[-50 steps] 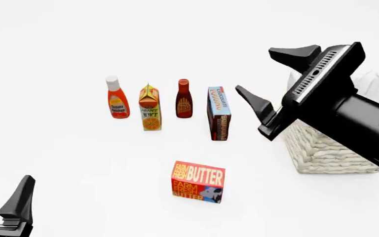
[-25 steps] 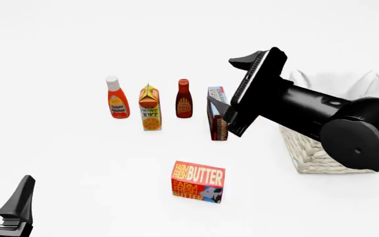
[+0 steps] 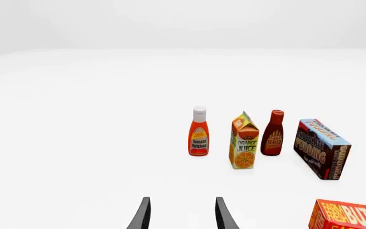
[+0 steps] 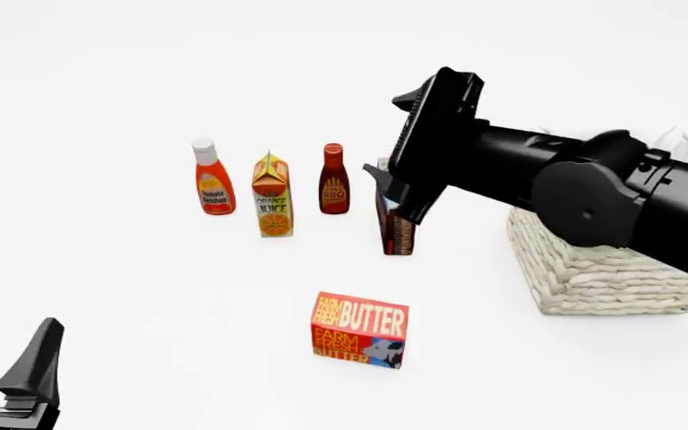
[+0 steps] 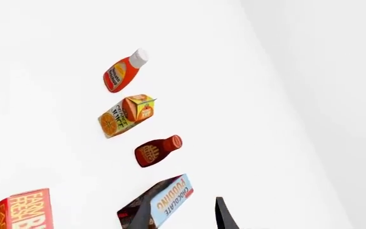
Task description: Pick the butter and place it in the basket.
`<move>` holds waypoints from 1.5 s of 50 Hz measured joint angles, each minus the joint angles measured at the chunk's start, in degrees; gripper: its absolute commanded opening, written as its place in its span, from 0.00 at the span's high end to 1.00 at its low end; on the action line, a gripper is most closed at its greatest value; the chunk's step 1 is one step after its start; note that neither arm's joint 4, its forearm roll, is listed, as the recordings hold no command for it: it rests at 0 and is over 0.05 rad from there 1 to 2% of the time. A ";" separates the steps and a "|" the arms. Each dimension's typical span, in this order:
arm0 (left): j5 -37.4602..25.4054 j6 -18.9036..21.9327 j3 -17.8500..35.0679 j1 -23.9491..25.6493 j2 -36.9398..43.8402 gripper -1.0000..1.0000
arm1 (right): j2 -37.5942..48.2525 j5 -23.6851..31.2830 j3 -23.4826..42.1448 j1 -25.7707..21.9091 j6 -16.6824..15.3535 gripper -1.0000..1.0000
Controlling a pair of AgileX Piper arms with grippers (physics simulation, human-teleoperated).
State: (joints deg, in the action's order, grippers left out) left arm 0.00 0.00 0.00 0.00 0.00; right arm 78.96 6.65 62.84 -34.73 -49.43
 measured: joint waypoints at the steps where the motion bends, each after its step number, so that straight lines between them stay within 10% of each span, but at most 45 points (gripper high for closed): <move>1: 0.00 0.00 0.00 0.00 0.00 0.00 | 0.20 0.26 0.13 -0.05 -0.15 0.00; 35: 0.00 0.00 0.00 0.00 0.00 0.00 | 3.33 13.74 2.54 -5.26 0.86 0.00; 75: 0.00 0.00 0.00 0.00 0.00 0.00 | 11.08 27.20 10.50 -8.81 15.68 0.00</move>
State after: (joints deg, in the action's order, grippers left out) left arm 0.00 0.00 0.00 0.00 0.00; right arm 90.05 33.86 73.34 -43.54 -33.75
